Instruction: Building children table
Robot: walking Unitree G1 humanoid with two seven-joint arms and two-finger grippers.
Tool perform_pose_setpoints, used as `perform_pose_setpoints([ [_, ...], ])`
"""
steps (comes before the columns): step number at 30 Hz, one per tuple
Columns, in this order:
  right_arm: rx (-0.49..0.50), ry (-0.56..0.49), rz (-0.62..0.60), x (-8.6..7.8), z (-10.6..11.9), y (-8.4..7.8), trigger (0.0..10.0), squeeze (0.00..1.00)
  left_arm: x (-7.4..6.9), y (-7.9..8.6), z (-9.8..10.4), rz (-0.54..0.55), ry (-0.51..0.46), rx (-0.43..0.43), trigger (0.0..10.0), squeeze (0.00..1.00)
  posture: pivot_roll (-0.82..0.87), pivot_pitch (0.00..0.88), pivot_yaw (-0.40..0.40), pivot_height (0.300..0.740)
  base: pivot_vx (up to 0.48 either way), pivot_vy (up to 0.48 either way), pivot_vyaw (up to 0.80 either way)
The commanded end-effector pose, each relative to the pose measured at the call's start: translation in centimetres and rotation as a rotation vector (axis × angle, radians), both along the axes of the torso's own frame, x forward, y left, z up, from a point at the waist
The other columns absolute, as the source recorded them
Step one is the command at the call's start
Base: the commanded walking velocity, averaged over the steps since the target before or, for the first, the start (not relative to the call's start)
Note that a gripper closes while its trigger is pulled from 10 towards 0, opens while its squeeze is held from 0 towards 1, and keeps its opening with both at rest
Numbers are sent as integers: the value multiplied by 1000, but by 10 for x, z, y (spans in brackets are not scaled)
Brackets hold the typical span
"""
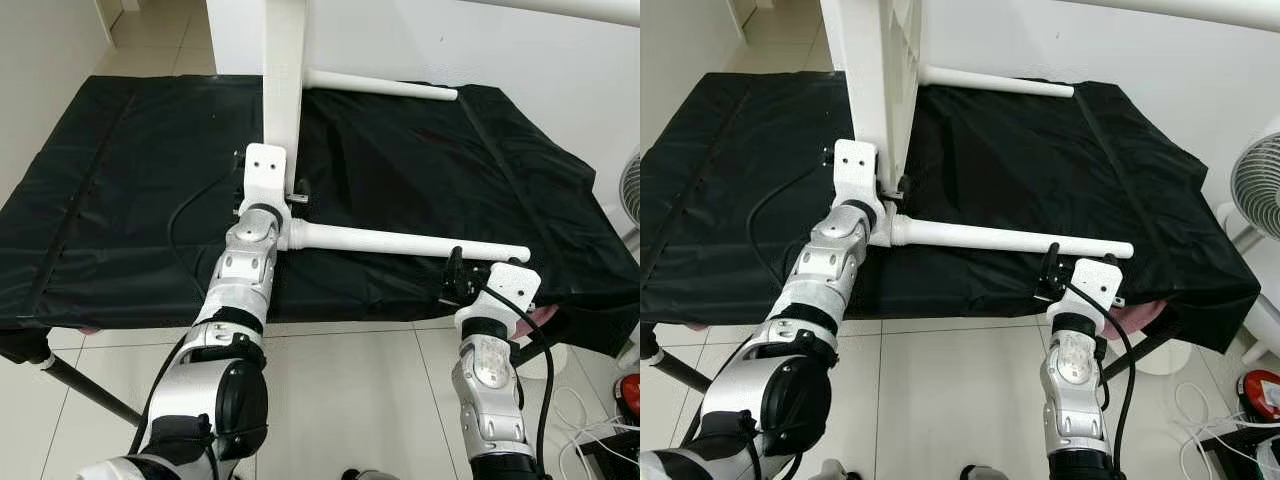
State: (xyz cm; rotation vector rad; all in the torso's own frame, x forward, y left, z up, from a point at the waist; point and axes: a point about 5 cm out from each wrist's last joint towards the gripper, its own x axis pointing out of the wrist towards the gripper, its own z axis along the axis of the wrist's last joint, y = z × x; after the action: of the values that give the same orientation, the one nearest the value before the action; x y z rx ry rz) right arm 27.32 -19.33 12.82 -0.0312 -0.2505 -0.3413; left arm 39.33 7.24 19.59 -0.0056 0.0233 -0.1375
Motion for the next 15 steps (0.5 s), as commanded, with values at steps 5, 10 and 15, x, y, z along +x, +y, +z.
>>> perform_pose_setpoints([
  [5,5,17,-3,-2,-3,1,10000,0,-23,-35,2,722,88,-115,4039,0,-134,65,-5,740,0,0,0],
  [10,6,18,-4,-2,-3,1,10000,0,-23,-32,2,742,90,-113,2627,0,-133,65,-5,740,0,0,0],
  [15,7,19,-3,-2,-3,1,10000,0,-21,-26,2,782,84,-103,0,0,-131,65,-7,740,0,0,0],
])
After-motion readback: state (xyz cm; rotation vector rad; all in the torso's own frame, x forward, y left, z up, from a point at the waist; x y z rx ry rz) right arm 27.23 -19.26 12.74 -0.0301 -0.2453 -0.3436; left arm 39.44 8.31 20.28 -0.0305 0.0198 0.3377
